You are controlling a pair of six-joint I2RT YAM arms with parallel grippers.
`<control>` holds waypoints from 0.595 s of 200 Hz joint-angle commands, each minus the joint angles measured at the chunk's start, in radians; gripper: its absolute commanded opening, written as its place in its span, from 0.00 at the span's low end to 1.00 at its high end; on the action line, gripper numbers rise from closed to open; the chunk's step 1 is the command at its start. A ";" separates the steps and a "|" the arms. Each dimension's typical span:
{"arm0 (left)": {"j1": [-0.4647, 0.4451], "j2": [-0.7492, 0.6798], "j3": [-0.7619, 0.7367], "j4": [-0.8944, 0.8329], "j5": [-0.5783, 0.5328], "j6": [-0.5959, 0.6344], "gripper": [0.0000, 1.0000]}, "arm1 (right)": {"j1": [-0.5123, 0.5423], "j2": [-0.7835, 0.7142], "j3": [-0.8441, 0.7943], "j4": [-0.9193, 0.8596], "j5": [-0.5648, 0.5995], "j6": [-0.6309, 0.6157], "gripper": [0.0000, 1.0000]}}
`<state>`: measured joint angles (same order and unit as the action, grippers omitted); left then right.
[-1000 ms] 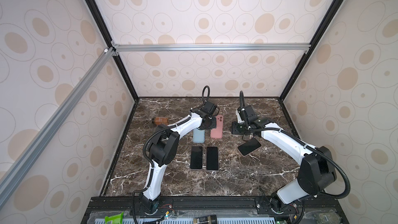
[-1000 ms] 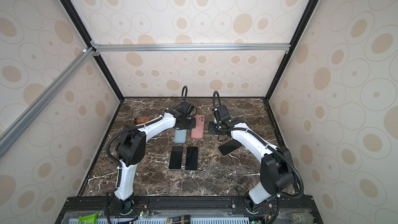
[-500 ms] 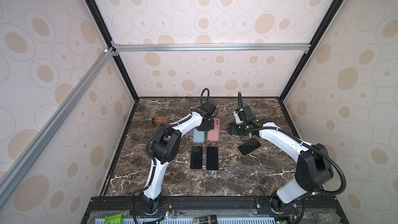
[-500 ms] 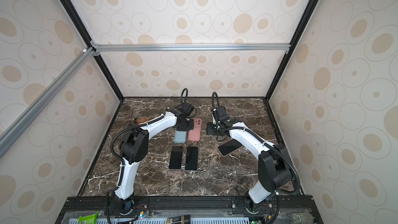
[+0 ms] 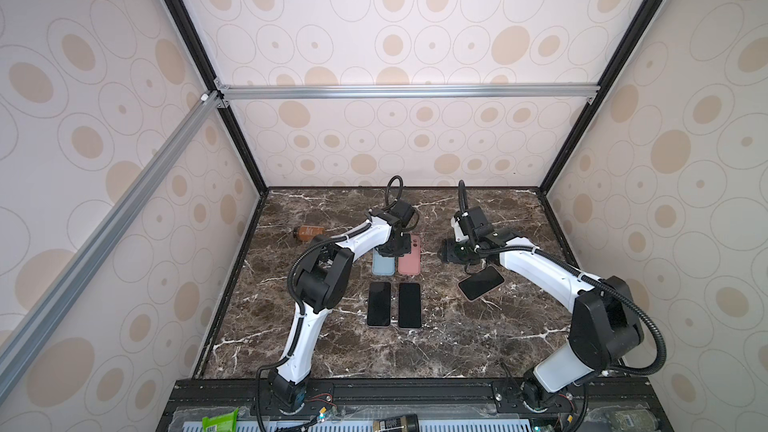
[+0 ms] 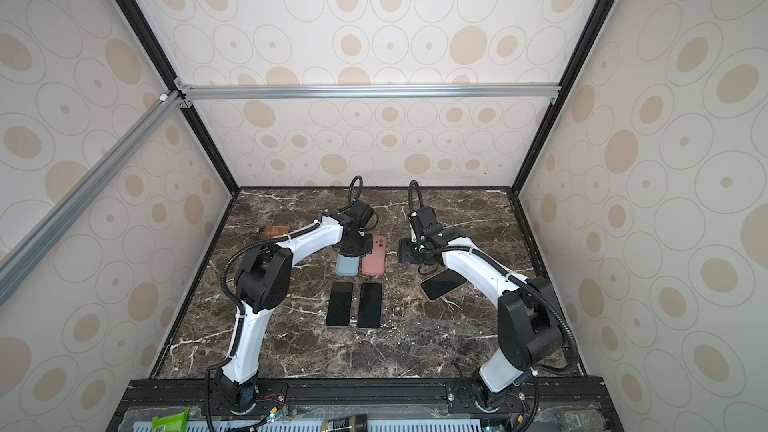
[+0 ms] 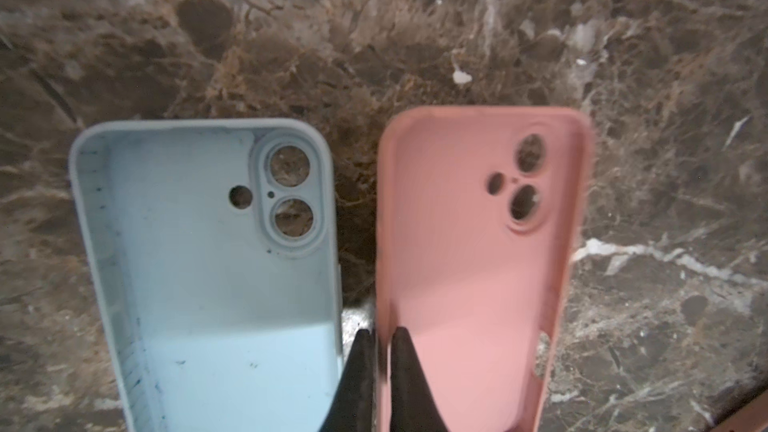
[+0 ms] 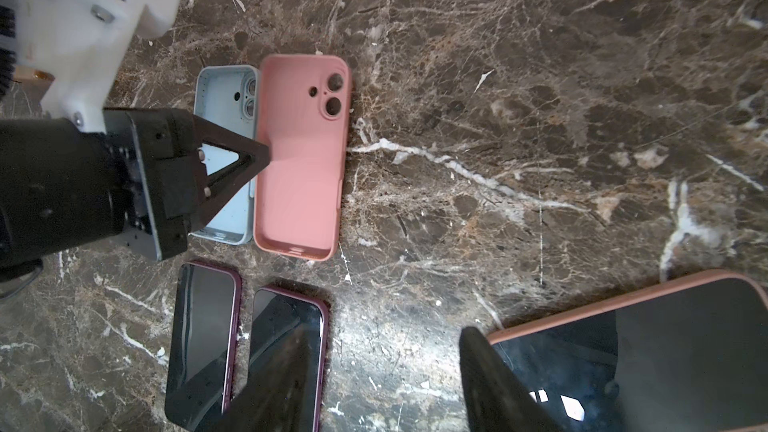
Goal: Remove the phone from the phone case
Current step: 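Open the left gripper and lift both grippers away from the cases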
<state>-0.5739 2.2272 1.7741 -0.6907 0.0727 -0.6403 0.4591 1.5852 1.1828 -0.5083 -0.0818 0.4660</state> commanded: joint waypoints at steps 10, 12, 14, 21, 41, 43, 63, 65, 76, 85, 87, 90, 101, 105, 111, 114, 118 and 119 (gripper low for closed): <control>0.005 0.003 0.041 -0.037 -0.017 -0.015 0.21 | 0.001 -0.020 0.014 -0.028 0.020 0.000 0.63; 0.005 0.000 0.041 -0.037 -0.017 -0.014 0.22 | 0.001 -0.021 0.015 -0.030 0.023 -0.001 0.63; 0.005 -0.002 0.041 -0.036 -0.016 -0.012 0.22 | 0.001 -0.021 0.016 -0.032 0.026 0.000 0.63; 0.004 -0.012 0.041 -0.032 -0.012 -0.009 0.22 | 0.001 -0.030 0.020 -0.036 0.038 0.000 0.64; -0.003 -0.057 0.039 -0.013 -0.006 0.008 0.23 | 0.001 -0.067 0.016 -0.048 0.095 0.018 0.68; -0.004 -0.063 0.039 -0.010 -0.007 0.010 0.23 | 0.001 -0.071 0.014 -0.049 0.101 0.019 0.69; -0.025 -0.121 0.033 0.016 -0.006 0.047 0.26 | -0.003 -0.120 -0.013 -0.066 0.187 0.056 0.75; -0.029 -0.127 0.031 0.020 -0.007 0.052 0.26 | -0.004 -0.125 -0.016 -0.068 0.195 0.062 0.76; -0.054 -0.157 0.022 0.043 -0.022 0.091 0.27 | -0.018 -0.154 -0.044 -0.080 0.235 0.096 0.79; -0.080 -0.175 0.019 0.048 -0.055 0.122 0.27 | -0.037 -0.183 -0.076 -0.081 0.257 0.130 0.81; -0.088 -0.181 0.015 0.052 -0.061 0.131 0.27 | -0.043 -0.189 -0.084 -0.082 0.261 0.138 0.81; -0.096 -0.189 0.007 0.064 -0.068 0.144 0.28 | -0.048 -0.199 -0.097 -0.082 0.271 0.148 0.82; -0.127 -0.239 -0.065 0.149 -0.070 0.180 0.31 | -0.071 -0.236 -0.145 -0.080 0.312 0.194 0.87; -0.136 -0.258 -0.096 0.184 -0.066 0.187 0.32 | -0.080 -0.247 -0.159 -0.082 0.322 0.209 0.89; -0.146 -0.280 -0.131 0.232 -0.052 0.191 0.35 | -0.094 -0.263 -0.182 -0.086 0.335 0.231 0.93; -0.150 -0.289 -0.152 0.252 -0.041 0.193 0.36 | -0.101 -0.270 -0.192 -0.089 0.342 0.241 0.95; -0.154 -0.299 -0.170 0.274 -0.026 0.197 0.38 | -0.111 -0.277 -0.203 -0.096 0.347 0.256 0.97; -0.154 -0.301 -0.174 0.279 -0.023 0.199 0.38 | -0.113 -0.278 -0.207 -0.098 0.350 0.260 0.98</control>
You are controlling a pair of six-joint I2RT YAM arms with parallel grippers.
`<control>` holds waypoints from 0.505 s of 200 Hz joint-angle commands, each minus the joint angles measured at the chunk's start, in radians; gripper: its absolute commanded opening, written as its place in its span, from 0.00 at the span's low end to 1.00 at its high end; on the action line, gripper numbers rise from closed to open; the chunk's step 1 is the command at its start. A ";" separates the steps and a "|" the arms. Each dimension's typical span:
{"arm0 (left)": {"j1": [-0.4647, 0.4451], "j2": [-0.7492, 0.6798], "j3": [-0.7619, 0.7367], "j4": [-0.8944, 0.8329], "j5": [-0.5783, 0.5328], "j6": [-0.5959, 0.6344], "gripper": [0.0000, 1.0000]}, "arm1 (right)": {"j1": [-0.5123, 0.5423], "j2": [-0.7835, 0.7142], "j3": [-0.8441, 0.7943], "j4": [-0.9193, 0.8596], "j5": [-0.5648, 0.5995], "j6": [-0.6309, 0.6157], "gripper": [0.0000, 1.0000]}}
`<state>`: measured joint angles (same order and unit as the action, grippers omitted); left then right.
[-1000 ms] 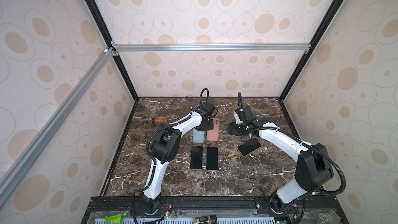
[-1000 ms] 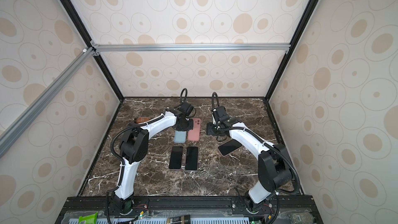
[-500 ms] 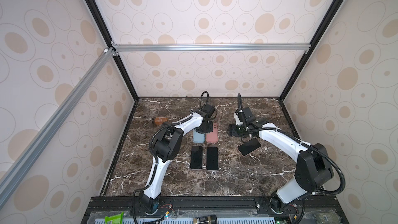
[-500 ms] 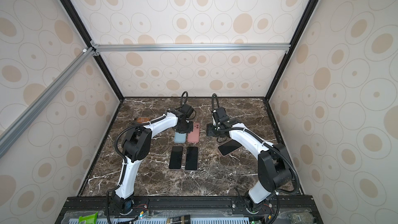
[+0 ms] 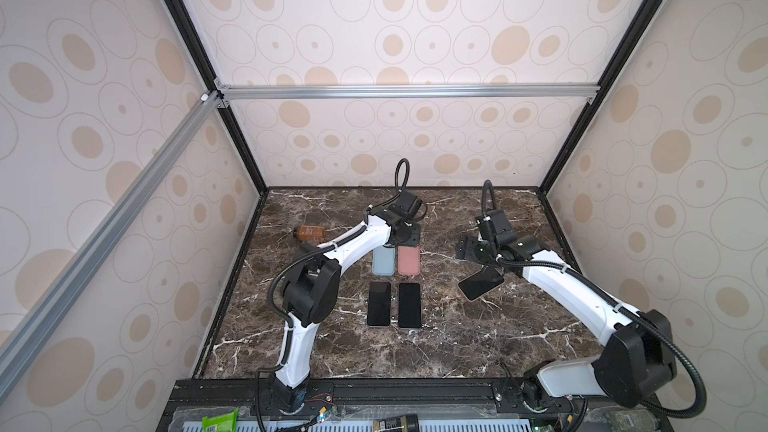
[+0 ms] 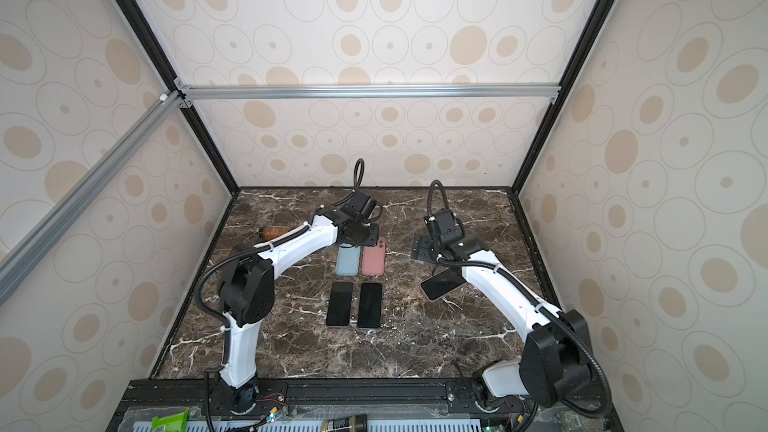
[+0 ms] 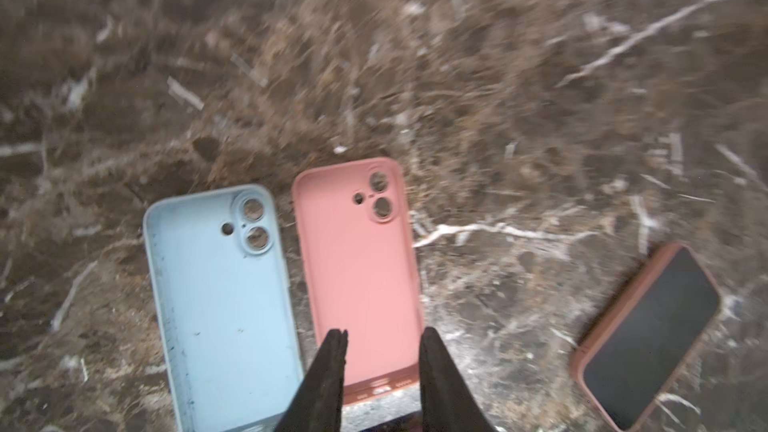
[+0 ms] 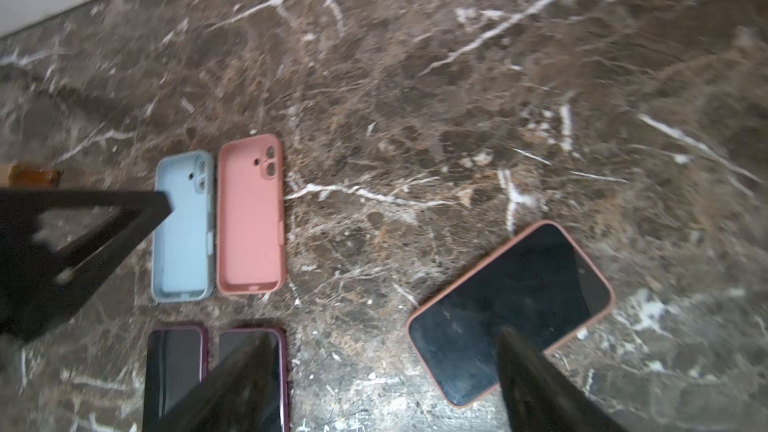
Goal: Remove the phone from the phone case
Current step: 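Open the left gripper and lift both grippers away from the cases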
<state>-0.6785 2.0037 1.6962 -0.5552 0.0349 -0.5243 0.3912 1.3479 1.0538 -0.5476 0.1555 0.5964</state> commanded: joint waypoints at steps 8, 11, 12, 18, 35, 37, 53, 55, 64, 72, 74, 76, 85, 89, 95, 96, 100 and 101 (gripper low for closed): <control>-0.060 -0.097 -0.129 0.178 0.025 0.094 0.41 | -0.059 -0.053 -0.093 -0.073 0.121 0.153 1.00; -0.063 -0.105 -0.139 0.194 0.026 0.099 0.42 | -0.064 -0.055 -0.098 -0.075 0.124 0.160 1.00; -0.065 -0.107 -0.144 0.199 0.026 0.100 0.42 | -0.066 -0.056 -0.100 -0.078 0.125 0.164 1.00; -0.074 -0.124 -0.170 0.231 0.026 0.111 0.44 | -0.077 -0.059 -0.110 -0.087 0.133 0.185 1.00; -0.098 -0.173 -0.255 0.341 0.024 0.124 0.65 | -0.104 -0.056 -0.128 -0.109 0.143 0.246 1.00; -0.103 -0.177 -0.265 0.353 0.023 0.124 0.69 | -0.105 -0.055 -0.130 -0.111 0.144 0.254 1.00; -0.125 -0.191 -0.303 0.408 0.011 0.124 0.91 | -0.138 -0.027 -0.128 -0.138 0.147 0.318 1.00; -0.128 -0.191 -0.306 0.410 0.010 0.124 0.92 | -0.142 -0.020 -0.126 -0.143 0.147 0.327 1.00; -0.138 -0.191 -0.321 0.433 0.017 0.124 0.97 | -0.152 0.004 -0.115 -0.167 0.142 0.357 1.00; -0.147 -0.197 -0.349 0.472 0.027 0.121 0.99 | -0.158 0.027 -0.103 -0.182 0.141 0.385 1.00; -0.149 -0.200 -0.358 0.487 0.029 0.121 0.99 | -0.159 0.032 -0.101 -0.185 0.141 0.390 1.00; -0.152 -0.203 -0.369 0.501 0.032 0.120 0.99 | -0.160 0.038 -0.099 -0.188 0.138 0.395 1.00; -0.163 -0.219 -0.424 0.581 0.038 0.116 0.99 | -0.163 0.060 -0.087 -0.193 0.133 0.414 1.00; -0.168 -0.226 -0.449 0.620 0.040 0.117 0.99 | -0.163 0.070 -0.084 -0.194 0.132 0.424 1.00; -0.177 -0.235 -0.485 0.675 0.047 0.120 0.99 | -0.164 0.084 -0.076 -0.195 0.131 0.433 1.00; -0.178 -0.236 -0.491 0.683 0.048 0.120 0.99 | -0.164 0.086 -0.075 -0.195 0.130 0.434 1.00; -0.182 -0.242 -0.513 0.714 0.053 0.124 0.99 | -0.164 0.096 -0.071 -0.195 0.131 0.441 1.00; -0.184 -0.242 -0.518 0.721 0.053 0.124 0.99 | -0.164 0.097 -0.070 -0.195 0.131 0.443 1.00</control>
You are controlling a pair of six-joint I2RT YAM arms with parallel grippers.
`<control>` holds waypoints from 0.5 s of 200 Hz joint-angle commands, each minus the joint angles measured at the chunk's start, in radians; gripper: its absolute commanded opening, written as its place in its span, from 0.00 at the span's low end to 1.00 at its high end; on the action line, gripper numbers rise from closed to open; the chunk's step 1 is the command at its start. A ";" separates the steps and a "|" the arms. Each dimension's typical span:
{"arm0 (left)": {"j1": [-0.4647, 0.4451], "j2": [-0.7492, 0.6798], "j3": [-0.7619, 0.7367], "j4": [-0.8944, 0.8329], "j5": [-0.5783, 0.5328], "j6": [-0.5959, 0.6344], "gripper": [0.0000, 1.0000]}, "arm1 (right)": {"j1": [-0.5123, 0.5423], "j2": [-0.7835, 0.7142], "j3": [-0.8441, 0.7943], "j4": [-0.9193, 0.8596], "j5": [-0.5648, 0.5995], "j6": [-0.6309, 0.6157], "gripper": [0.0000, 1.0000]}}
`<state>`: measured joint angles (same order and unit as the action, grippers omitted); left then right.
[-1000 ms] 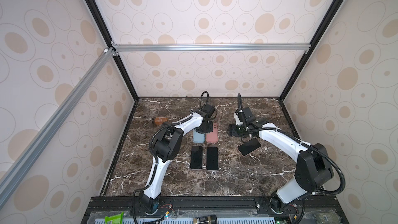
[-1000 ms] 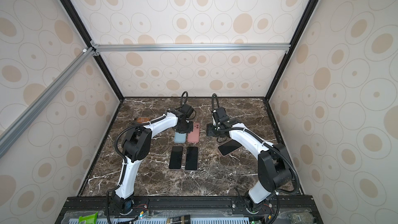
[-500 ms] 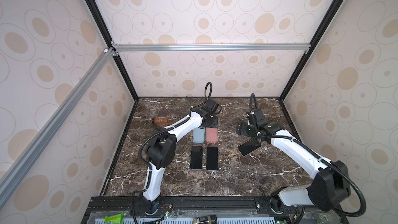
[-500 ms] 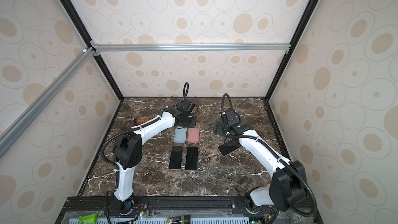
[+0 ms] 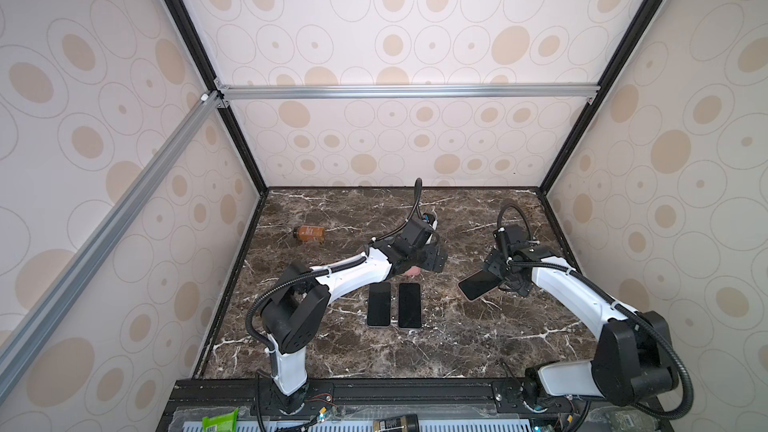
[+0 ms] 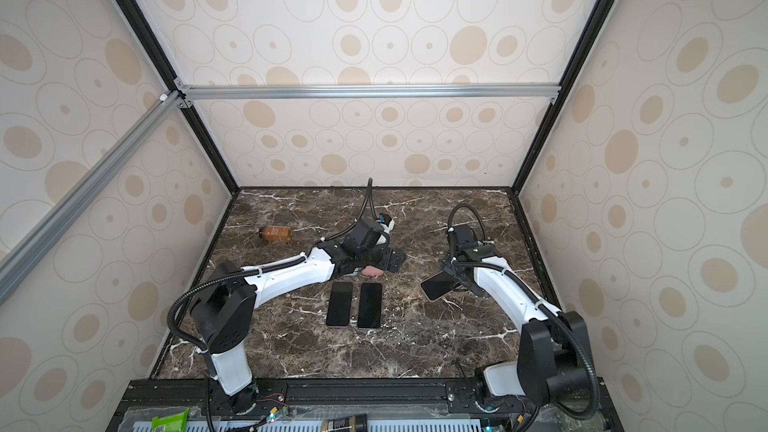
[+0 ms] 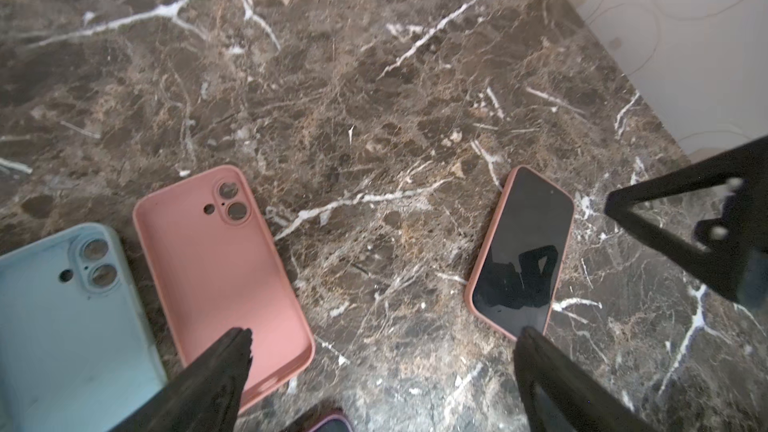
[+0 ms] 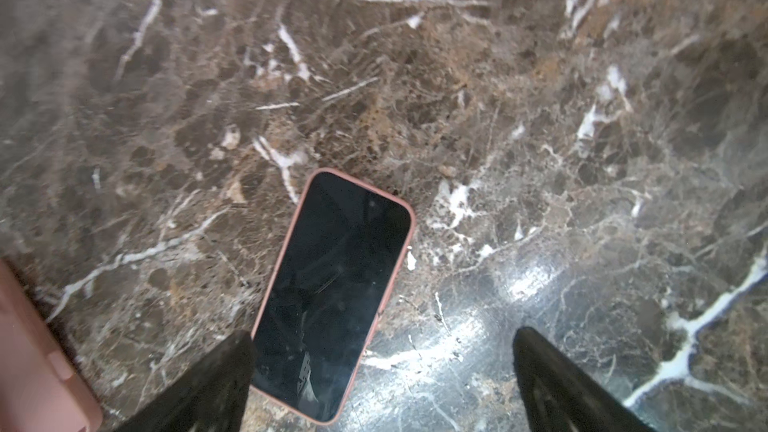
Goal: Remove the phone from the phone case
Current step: 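Open the left gripper and lift both grippers away from the cases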
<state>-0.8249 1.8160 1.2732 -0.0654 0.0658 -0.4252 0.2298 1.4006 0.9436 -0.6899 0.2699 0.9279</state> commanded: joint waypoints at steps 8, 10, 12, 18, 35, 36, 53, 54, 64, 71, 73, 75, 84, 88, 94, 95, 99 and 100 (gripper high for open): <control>-0.044 -0.061 -0.127 0.281 0.030 0.033 0.99 | -0.004 0.066 0.048 -0.050 0.014 0.124 1.00; -0.046 -0.061 -0.133 0.290 0.032 0.036 0.99 | -0.005 0.071 0.050 -0.049 0.012 0.126 1.00; -0.047 -0.062 -0.139 0.297 0.033 0.038 0.99 | -0.006 0.075 0.051 -0.047 0.011 0.129 1.00; -0.051 -0.063 -0.150 0.312 0.035 0.041 0.99 | -0.007 0.087 0.056 -0.041 0.005 0.137 1.00; -0.054 -0.061 -0.172 0.337 0.043 0.049 0.99 | -0.010 0.117 0.057 -0.011 -0.018 0.159 1.00; -0.053 -0.061 -0.174 0.339 0.045 0.049 0.99 | -0.010 0.120 0.058 -0.010 -0.019 0.161 1.00; -0.056 -0.069 -0.202 0.383 0.054 0.047 0.99 | -0.010 0.158 0.074 -0.004 -0.035 0.183 1.00; -0.056 -0.070 -0.204 0.386 0.055 0.047 0.99 | -0.010 0.162 0.074 -0.005 -0.037 0.185 1.00; -0.057 -0.076 -0.217 0.406 0.056 0.049 0.99 | -0.010 0.189 0.092 -0.016 -0.045 0.198 1.00; -0.059 -0.076 -0.221 0.407 0.057 0.053 0.99 | -0.010 0.211 0.102 -0.027 -0.050 0.208 1.00; -0.058 -0.076 -0.221 0.406 0.057 0.053 0.99 | -0.010 0.217 0.105 -0.029 -0.052 0.212 1.00; -0.058 -0.075 -0.221 0.404 0.057 0.055 0.99 | -0.011 0.222 0.107 -0.031 -0.055 0.215 1.00; -0.059 -0.073 -0.217 0.400 0.058 0.057 0.99 | -0.012 0.241 0.113 -0.023 -0.066 0.226 1.00; -0.060 -0.072 -0.216 0.397 0.061 0.058 0.99 | -0.012 0.247 0.113 -0.015 -0.074 0.229 1.00; -0.060 -0.070 -0.213 0.393 0.062 0.061 0.99 | -0.012 0.255 0.112 -0.003 -0.083 0.235 1.00; -0.060 -0.069 -0.212 0.392 0.062 0.061 0.99 | -0.012 0.258 0.112 -0.001 -0.084 0.236 1.00; -0.059 -0.069 -0.212 0.391 0.062 0.063 0.99 | -0.012 0.263 0.113 0.008 -0.087 0.240 1.00; -0.060 -0.068 -0.212 0.390 0.063 0.062 0.99 | -0.012 0.265 0.113 0.009 -0.088 0.240 1.00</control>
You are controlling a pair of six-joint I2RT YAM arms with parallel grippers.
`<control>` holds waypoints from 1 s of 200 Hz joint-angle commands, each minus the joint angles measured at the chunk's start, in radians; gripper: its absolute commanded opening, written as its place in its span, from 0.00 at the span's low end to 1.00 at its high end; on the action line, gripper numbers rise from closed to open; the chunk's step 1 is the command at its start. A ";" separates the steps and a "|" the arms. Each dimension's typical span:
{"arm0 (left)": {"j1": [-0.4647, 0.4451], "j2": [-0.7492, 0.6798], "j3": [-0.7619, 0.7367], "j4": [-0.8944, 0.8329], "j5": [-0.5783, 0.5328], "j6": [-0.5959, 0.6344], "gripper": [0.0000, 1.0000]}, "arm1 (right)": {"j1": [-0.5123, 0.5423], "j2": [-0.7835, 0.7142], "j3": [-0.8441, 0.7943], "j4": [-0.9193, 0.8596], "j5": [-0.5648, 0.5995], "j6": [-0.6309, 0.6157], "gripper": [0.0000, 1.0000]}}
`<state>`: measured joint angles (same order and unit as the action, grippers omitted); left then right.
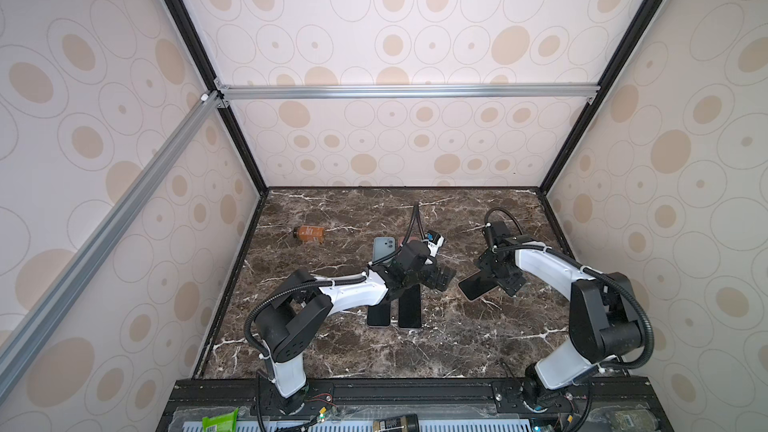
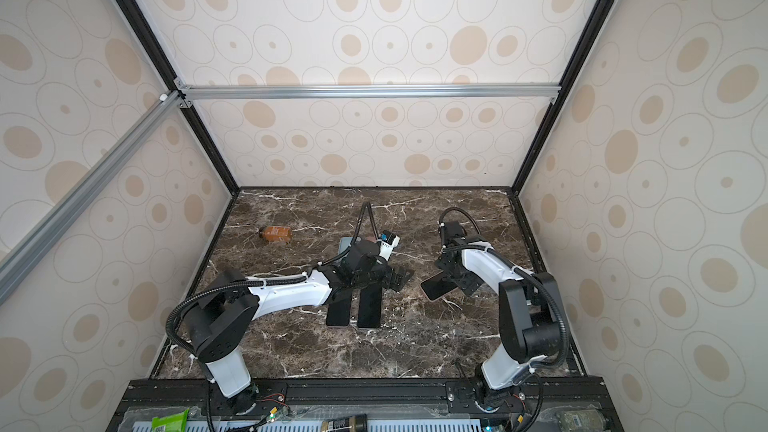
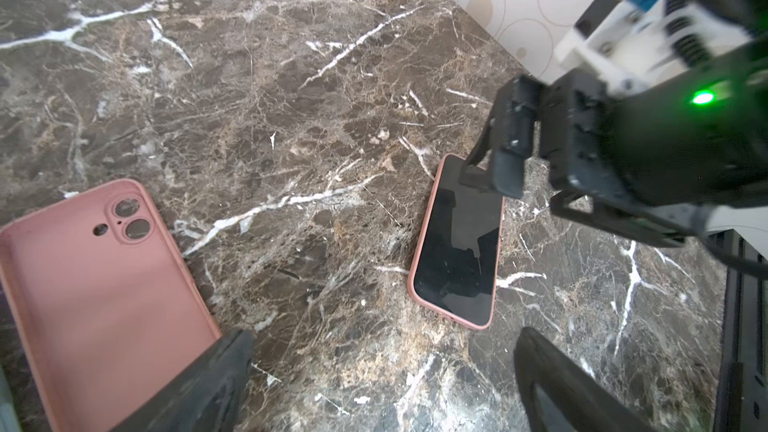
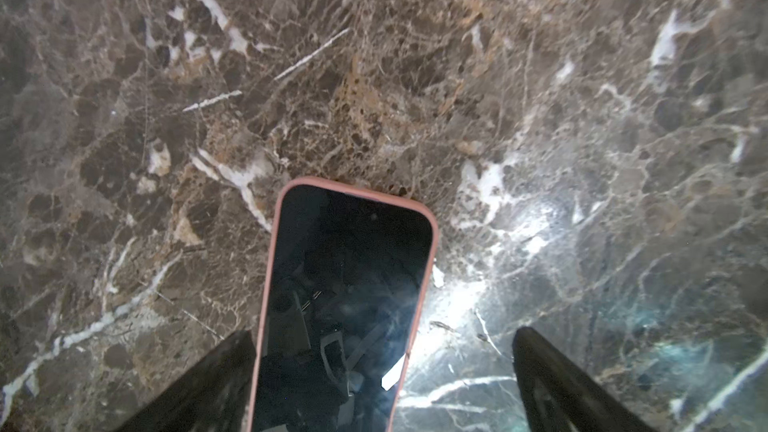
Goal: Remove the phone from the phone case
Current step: 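Open the left gripper and lift both grippers away from the cases, then lower the right gripper onto the pink-edged cased phone while left gripper approaches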
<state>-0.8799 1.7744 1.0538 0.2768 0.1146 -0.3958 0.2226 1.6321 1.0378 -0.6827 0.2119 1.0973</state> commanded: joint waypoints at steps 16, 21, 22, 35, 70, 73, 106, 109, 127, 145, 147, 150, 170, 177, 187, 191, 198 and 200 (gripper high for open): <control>-0.004 -0.025 0.009 0.046 0.014 0.035 0.99 | -0.005 0.065 0.039 0.001 -0.035 0.081 1.00; -0.004 -0.023 0.009 0.047 0.013 0.034 0.99 | -0.005 0.076 0.048 -0.006 -0.033 0.081 1.00; -0.006 -0.023 0.009 0.047 0.013 0.034 0.99 | -0.005 0.080 0.050 -0.008 -0.034 0.081 1.00; -0.006 -0.023 0.010 0.042 0.011 0.033 0.99 | -0.005 0.106 0.072 -0.025 -0.028 0.084 1.00; -0.007 -0.021 0.011 0.032 0.010 0.037 0.99 | -0.004 0.149 0.098 -0.028 -0.030 0.085 1.00; -0.007 -0.022 0.011 0.032 0.010 0.037 0.99 | -0.005 0.152 0.102 -0.031 -0.029 0.086 1.00; -0.008 -0.013 0.013 0.029 0.012 0.036 0.99 | -0.004 0.209 0.161 -0.104 -0.002 0.081 1.00; -0.008 -0.012 0.014 0.029 0.014 0.036 0.99 | -0.005 0.214 0.168 -0.111 -0.003 0.080 1.00; -0.008 -0.002 0.023 0.023 0.019 0.036 0.99 | -0.005 0.238 0.178 -0.117 -0.008 0.075 1.00; -0.008 0.008 0.034 0.014 0.023 0.038 0.99 | -0.005 0.245 0.173 -0.106 -0.013 0.080 1.00; -0.009 0.009 0.035 0.013 0.023 0.038 0.99 | -0.005 0.245 0.171 -0.106 -0.012 0.080 1.00; -0.009 0.010 0.035 0.014 0.023 0.038 0.99 | -0.005 0.247 0.172 -0.105 -0.011 0.080 1.00; -0.009 0.015 0.037 0.012 0.030 0.037 0.99 | -0.005 0.261 0.180 -0.113 -0.008 0.075 1.00; -0.009 0.017 0.037 0.011 0.030 0.037 0.99 | -0.005 0.266 0.184 -0.116 -0.009 0.074 1.00; -0.010 0.017 0.037 0.011 0.026 0.038 0.99 | -0.005 0.275 0.185 -0.117 -0.013 0.075 1.00; -0.010 0.017 0.038 0.010 0.023 0.037 0.99 | -0.004 0.279 0.186 -0.116 -0.014 0.075 1.00; -0.010 0.016 0.041 -0.004 0.017 0.036 0.99 | -0.005 0.284 0.186 -0.113 -0.018 0.075 1.00; -0.010 0.017 0.042 -0.015 0.015 0.035 0.99 | -0.005 0.286 0.186 -0.113 -0.020 0.075 1.00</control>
<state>-0.8829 1.7802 1.0546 0.2958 0.1337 -0.3824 0.2222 1.8767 1.2160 -0.7544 0.1867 1.1515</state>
